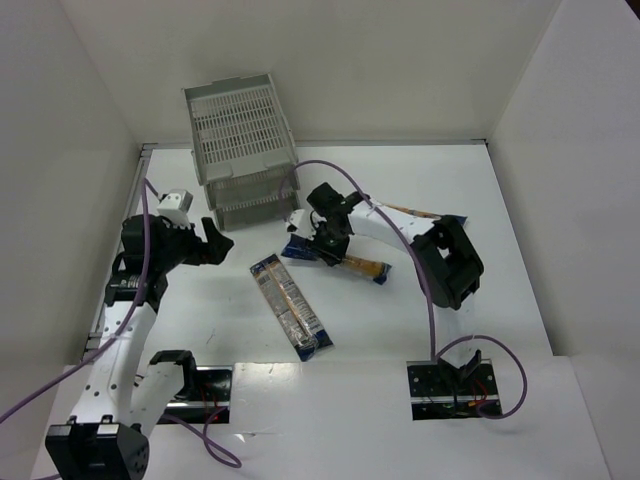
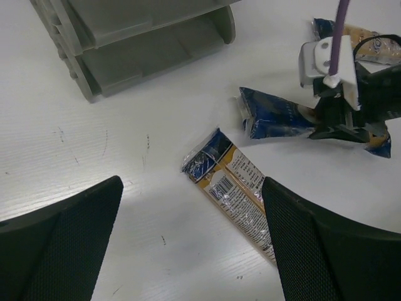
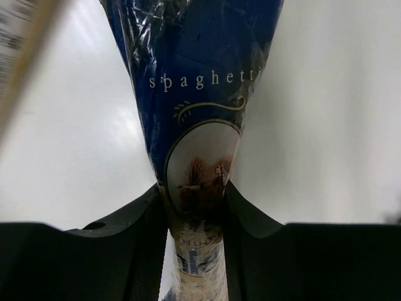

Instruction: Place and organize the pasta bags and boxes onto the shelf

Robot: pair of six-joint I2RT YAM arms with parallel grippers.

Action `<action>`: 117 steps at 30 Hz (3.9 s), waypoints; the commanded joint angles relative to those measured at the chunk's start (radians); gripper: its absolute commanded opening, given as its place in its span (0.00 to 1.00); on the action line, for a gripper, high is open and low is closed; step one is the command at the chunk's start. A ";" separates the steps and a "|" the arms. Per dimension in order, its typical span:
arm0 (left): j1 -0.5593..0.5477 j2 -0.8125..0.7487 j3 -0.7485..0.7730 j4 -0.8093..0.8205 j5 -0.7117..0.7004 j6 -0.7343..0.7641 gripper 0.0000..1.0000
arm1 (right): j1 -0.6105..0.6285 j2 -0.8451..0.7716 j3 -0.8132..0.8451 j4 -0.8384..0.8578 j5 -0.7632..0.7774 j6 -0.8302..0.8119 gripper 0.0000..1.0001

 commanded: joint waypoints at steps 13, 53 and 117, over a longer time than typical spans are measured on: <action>0.099 -0.095 -0.002 0.026 -0.066 -0.012 0.99 | 0.013 -0.142 0.616 -0.024 -0.264 0.403 0.00; 0.133 0.025 0.076 0.089 0.092 0.019 0.99 | 0.001 0.505 1.418 0.677 0.060 0.998 0.04; 0.380 -0.342 -0.091 0.147 0.092 -0.066 0.99 | 0.286 -0.179 -0.261 0.346 0.013 0.737 1.00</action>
